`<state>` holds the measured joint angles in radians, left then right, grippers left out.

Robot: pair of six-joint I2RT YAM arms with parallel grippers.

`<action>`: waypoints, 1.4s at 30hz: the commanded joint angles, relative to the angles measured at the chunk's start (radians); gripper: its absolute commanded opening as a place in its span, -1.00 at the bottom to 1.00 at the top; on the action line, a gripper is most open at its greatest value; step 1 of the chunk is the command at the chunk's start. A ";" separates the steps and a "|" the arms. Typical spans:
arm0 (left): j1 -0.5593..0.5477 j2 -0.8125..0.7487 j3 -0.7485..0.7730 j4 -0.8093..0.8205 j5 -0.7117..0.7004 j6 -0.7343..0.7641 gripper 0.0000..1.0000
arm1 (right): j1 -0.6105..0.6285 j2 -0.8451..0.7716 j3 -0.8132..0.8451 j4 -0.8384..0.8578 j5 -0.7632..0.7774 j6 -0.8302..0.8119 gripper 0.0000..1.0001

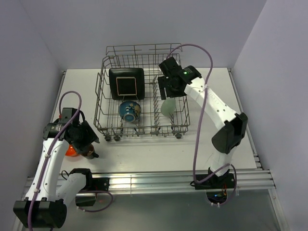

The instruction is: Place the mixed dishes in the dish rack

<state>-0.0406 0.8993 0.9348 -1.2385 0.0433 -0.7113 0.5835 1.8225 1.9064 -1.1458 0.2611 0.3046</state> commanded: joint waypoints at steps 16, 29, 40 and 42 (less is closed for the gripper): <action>-0.005 0.096 -0.139 0.169 -0.083 0.019 0.23 | 0.019 -0.264 -0.043 0.023 -0.072 -0.015 0.61; -0.093 0.217 -0.180 0.221 -0.122 -0.005 -0.04 | 0.012 -0.442 -0.207 0.086 -0.062 -0.033 0.59; -0.150 0.245 -0.180 0.192 -0.126 -0.017 -0.66 | 0.012 -0.500 -0.178 0.075 -0.034 -0.038 0.58; -0.159 0.219 -0.180 0.168 -0.096 -0.022 -0.98 | 0.010 -0.505 -0.175 0.066 -0.039 -0.035 0.58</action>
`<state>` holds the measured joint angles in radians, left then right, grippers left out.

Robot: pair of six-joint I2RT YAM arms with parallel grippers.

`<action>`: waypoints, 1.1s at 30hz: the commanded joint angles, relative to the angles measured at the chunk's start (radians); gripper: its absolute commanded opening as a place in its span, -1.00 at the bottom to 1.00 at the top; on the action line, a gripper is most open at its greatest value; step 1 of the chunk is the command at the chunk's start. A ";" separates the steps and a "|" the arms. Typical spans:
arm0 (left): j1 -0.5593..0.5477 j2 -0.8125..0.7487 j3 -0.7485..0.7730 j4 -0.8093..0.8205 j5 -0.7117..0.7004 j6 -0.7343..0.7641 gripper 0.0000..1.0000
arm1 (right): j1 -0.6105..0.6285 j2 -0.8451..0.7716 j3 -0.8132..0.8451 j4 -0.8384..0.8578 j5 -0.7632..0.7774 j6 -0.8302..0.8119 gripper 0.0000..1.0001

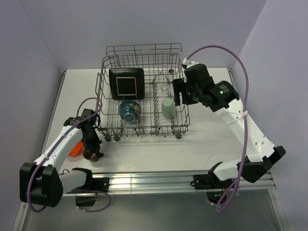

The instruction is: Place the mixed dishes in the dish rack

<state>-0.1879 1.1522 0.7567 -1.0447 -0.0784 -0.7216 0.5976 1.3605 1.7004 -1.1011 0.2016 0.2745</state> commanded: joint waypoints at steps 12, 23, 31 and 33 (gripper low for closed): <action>-0.153 -0.209 0.298 0.004 0.693 -0.182 -1.00 | -0.005 -0.028 0.042 0.033 -0.345 0.069 0.57; -0.199 -0.298 0.238 0.939 0.940 -0.752 -1.00 | -0.058 -0.165 -0.267 0.557 -1.057 0.434 0.50; -0.214 -0.255 0.246 1.170 0.960 -0.817 -1.00 | -0.088 -0.299 -0.637 1.297 -1.254 1.006 0.48; -0.216 -0.243 0.254 1.174 0.960 -0.820 -1.00 | -0.088 -0.296 -0.660 1.400 -1.254 1.070 0.47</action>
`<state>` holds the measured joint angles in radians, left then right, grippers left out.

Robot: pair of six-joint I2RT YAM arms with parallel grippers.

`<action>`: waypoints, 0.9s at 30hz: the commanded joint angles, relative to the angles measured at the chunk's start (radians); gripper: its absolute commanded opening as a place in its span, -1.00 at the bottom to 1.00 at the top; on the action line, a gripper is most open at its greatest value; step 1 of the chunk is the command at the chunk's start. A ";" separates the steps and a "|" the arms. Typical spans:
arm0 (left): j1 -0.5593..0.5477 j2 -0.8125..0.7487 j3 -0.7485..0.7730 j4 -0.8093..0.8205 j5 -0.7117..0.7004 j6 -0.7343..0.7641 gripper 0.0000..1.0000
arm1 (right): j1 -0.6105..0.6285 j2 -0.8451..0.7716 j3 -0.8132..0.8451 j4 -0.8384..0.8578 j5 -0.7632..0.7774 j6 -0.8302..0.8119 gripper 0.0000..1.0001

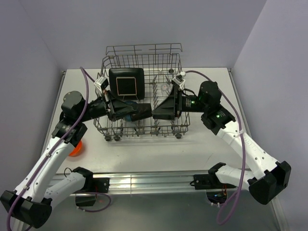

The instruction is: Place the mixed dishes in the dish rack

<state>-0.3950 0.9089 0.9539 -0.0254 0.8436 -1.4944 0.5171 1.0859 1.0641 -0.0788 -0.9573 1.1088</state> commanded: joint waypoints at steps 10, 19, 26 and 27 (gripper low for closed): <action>-0.050 0.031 0.054 0.271 0.017 -0.116 -1.00 | -0.005 0.043 0.034 0.402 -0.097 0.235 0.46; -0.064 0.053 0.146 0.217 0.005 -0.110 -0.99 | -0.003 0.080 0.152 0.082 -0.060 -0.027 0.44; -0.087 0.077 0.169 0.208 0.003 -0.109 -0.99 | -0.002 0.091 0.192 -0.032 -0.038 -0.107 0.43; -0.094 0.077 0.166 0.209 0.002 -0.106 -0.99 | 0.000 0.092 0.195 -0.039 -0.034 -0.113 0.43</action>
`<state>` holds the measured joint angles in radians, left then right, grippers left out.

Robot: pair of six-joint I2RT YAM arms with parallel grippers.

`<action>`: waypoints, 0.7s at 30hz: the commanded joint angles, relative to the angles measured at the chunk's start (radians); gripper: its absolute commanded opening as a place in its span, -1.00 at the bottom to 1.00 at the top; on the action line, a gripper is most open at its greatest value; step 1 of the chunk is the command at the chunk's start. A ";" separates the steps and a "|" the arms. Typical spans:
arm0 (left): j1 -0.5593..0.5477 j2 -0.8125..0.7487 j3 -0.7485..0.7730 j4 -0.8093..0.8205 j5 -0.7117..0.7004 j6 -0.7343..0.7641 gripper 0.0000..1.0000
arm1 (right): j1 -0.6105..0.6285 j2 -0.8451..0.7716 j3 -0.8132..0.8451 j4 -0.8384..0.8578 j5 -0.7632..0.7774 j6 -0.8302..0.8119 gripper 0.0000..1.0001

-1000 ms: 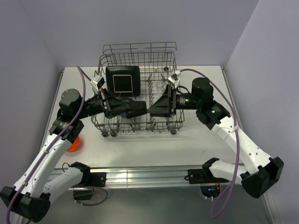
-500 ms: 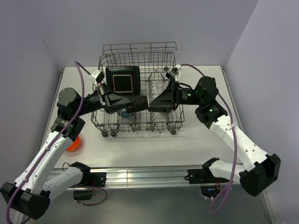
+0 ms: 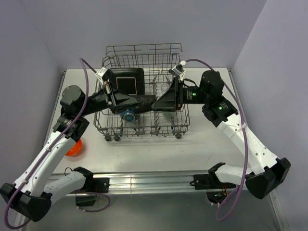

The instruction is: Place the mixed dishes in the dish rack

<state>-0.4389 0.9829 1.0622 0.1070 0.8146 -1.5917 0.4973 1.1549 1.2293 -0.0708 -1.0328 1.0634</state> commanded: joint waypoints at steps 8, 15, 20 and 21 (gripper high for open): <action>-0.086 0.022 0.071 0.077 0.021 -0.004 -1.00 | 0.023 0.057 0.119 -0.212 0.089 -0.192 0.43; -0.109 0.016 0.058 0.097 0.012 -0.011 -1.00 | 0.023 0.065 0.059 -0.020 0.047 -0.076 0.42; -0.113 0.004 0.032 0.137 0.012 -0.039 -1.00 | 0.024 0.066 0.029 0.065 0.031 -0.043 0.43; -0.115 0.002 0.027 0.141 0.014 -0.043 -1.00 | 0.023 0.066 0.022 0.083 0.027 -0.034 0.46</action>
<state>-0.5011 1.0107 1.0756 0.1204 0.7837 -1.5986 0.5095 1.1934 1.2724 -0.1089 -1.0580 0.9981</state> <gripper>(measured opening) 0.058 0.722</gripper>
